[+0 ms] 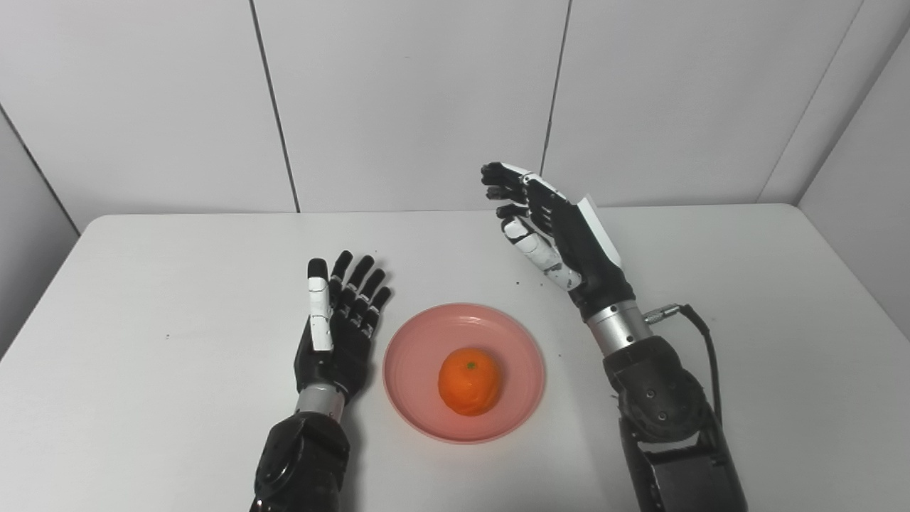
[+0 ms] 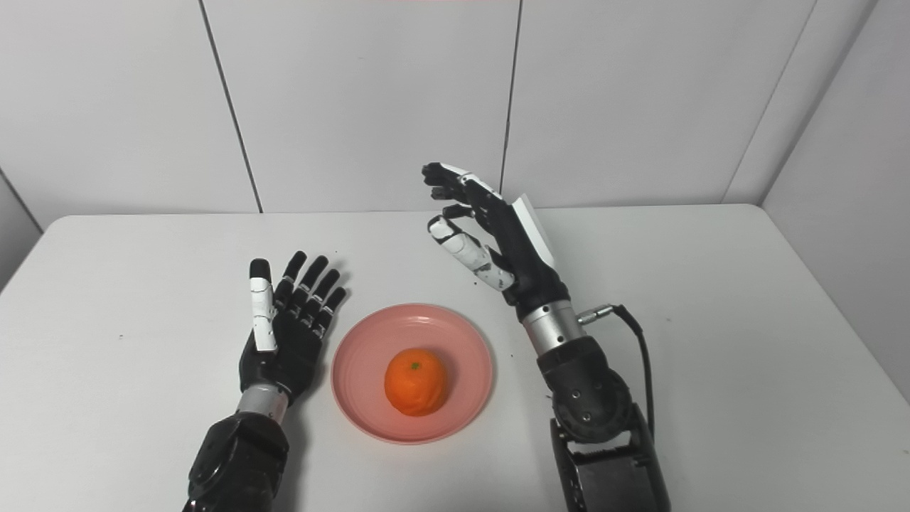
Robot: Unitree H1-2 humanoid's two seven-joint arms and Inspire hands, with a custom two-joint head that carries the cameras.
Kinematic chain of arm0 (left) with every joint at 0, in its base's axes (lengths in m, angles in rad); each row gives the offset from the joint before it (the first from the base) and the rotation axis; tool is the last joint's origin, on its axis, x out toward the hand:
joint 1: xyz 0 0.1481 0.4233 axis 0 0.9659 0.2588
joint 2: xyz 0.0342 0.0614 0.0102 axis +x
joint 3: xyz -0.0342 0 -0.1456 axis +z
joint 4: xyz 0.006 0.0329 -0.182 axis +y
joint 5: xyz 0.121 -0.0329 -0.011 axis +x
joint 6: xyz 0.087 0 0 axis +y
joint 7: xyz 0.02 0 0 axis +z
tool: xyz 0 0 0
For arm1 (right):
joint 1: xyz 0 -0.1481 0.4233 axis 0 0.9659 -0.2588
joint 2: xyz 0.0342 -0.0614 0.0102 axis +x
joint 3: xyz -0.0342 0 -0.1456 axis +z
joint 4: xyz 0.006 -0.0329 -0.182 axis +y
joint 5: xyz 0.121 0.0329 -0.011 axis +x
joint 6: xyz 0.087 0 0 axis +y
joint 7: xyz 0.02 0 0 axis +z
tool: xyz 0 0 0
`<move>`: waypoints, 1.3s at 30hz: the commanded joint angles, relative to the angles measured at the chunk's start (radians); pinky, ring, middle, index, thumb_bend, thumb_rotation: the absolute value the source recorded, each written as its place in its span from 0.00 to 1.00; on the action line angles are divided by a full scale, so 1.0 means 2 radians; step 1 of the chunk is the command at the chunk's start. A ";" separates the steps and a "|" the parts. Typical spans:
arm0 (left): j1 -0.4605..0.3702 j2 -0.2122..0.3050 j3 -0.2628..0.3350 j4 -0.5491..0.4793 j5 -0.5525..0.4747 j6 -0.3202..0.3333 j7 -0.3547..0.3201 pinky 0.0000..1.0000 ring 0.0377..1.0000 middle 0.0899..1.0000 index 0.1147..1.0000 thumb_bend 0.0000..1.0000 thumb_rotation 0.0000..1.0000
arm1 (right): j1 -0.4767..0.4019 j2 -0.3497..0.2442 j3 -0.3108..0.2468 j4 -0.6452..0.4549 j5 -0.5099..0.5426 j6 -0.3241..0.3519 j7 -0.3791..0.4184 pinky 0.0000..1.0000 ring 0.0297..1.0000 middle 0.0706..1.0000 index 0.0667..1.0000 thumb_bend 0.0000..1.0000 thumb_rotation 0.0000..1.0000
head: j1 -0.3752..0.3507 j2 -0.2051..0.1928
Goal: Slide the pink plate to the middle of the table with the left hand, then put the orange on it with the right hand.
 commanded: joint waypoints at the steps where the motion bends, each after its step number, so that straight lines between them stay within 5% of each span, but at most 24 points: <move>1: -0.010 0.007 -0.008 0.015 0.044 -0.041 0.007 0.92 0.95 0.97 0.94 0.88 0.80 | -0.006 0.029 -0.019 0.004 0.020 0.008 -0.041 0.78 0.79 0.80 0.80 0.88 0.99 | 0.000 0.000; 6: -0.018 0.037 -0.031 0.059 0.139 -0.144 0.008 0.99 0.98 0.98 0.91 0.94 0.78 | 0.000 0.071 -0.063 0.045 0.045 0.005 -0.112 0.85 0.84 0.84 0.84 0.83 1.00 | 0.000 0.000; 10: -0.020 0.055 -0.048 0.089 0.205 -0.197 0.025 1.00 1.00 0.99 0.93 0.87 0.82 | 0.006 0.084 -0.083 0.081 0.075 -0.016 -0.131 0.93 0.90 0.90 0.92 0.79 1.00 | 0.001 0.002; 12: -0.018 0.053 -0.051 0.088 0.229 -0.191 0.041 1.00 1.00 0.98 0.94 0.84 0.85 | 0.014 0.085 -0.082 0.099 0.086 -0.027 -0.131 0.98 0.94 0.93 0.95 0.78 1.00 | 0.001 0.002; 15: -0.015 0.046 -0.048 0.068 0.244 -0.136 0.057 0.89 0.93 0.93 0.93 0.82 0.85 | 0.025 0.084 -0.080 0.123 0.094 -0.037 -0.133 1.00 0.97 0.95 0.96 0.76 1.00 | 0.002 0.001; 22: -0.014 0.050 -0.052 0.027 0.230 -0.045 0.033 1.00 1.00 1.00 0.99 0.78 0.90 | 0.048 0.082 -0.068 0.172 0.090 -0.079 -0.138 1.00 0.99 0.96 0.95 0.74 1.00 | 0.002 0.004; 39: -0.011 0.047 -0.052 0.021 0.220 -0.029 0.025 1.00 1.00 1.00 1.00 0.81 0.94 | 0.060 0.071 -0.043 0.182 0.084 -0.096 -0.135 1.00 0.92 0.90 0.89 0.76 1.00 | 0.001 0.004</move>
